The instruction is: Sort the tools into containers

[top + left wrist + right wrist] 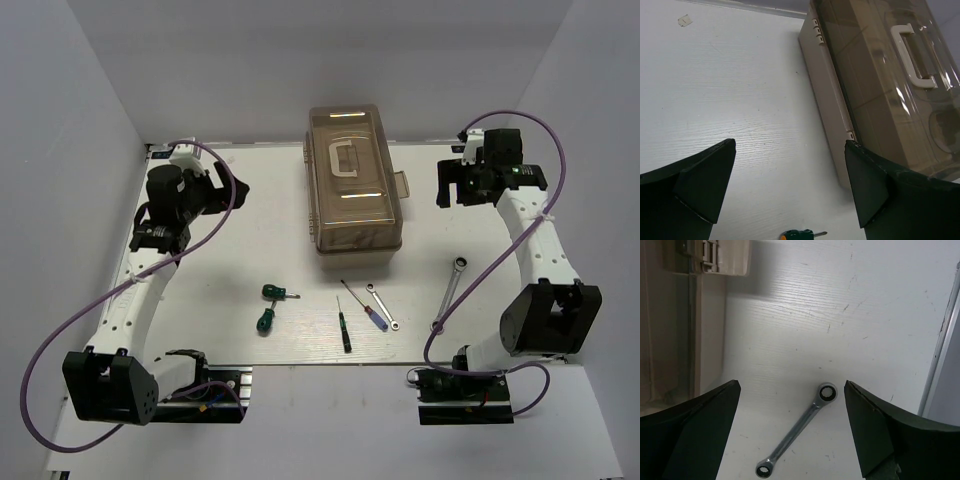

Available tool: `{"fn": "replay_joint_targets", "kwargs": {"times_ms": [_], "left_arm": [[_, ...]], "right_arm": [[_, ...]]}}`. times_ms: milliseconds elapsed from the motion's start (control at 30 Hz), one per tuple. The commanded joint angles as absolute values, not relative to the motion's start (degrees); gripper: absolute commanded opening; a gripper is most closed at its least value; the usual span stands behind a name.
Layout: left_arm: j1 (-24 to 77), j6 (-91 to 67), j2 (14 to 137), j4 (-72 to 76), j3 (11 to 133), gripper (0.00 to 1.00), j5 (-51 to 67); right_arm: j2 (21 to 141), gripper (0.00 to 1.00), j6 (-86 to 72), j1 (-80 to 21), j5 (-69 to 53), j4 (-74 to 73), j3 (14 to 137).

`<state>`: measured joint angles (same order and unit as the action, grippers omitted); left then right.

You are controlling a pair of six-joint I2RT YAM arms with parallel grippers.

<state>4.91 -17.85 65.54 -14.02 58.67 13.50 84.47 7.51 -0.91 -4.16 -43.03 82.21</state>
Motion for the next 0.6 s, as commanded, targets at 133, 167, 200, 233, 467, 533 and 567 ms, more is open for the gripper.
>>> {"fn": "replay_joint_targets", "kwargs": {"times_ms": [133,167,200,233,467,533,567], "left_arm": [[5.4,-17.3,66.0,-11.5,59.6,1.0,18.0],[5.4,-17.3,66.0,-11.5,59.6,1.0,18.6],[5.4,-17.3,66.0,-11.5,59.6,0.97,19.2],[5.4,-17.3,66.7,-11.0,59.6,0.96,19.7],[5.9,-17.3,71.0,-10.5,61.3,0.27,25.4],[5.9,-17.3,73.0,-10.5,62.8,0.0,26.5],[5.9,-17.9,73.6,-9.8,62.8,0.0,27.5]], "right_arm": [[86.4,0.9,18.2,-0.9,-9.6,-47.8,88.1],[86.3,0.9,19.4,-0.8,-10.6,-48.2,88.2],[86.5,0.9,21.2,-0.6,-15.0,-49.5,88.6],[85.4,0.9,23.6,-0.8,-15.6,-49.8,88.2],[83.4,0.0,22.7,-1.6,-22.1,-41.1,87.6],[84.8,0.0,20.9,-2.2,-23.0,-40.7,90.1],[86.1,0.0,20.3,-3.5,-25.2,-40.7,92.1]]}}
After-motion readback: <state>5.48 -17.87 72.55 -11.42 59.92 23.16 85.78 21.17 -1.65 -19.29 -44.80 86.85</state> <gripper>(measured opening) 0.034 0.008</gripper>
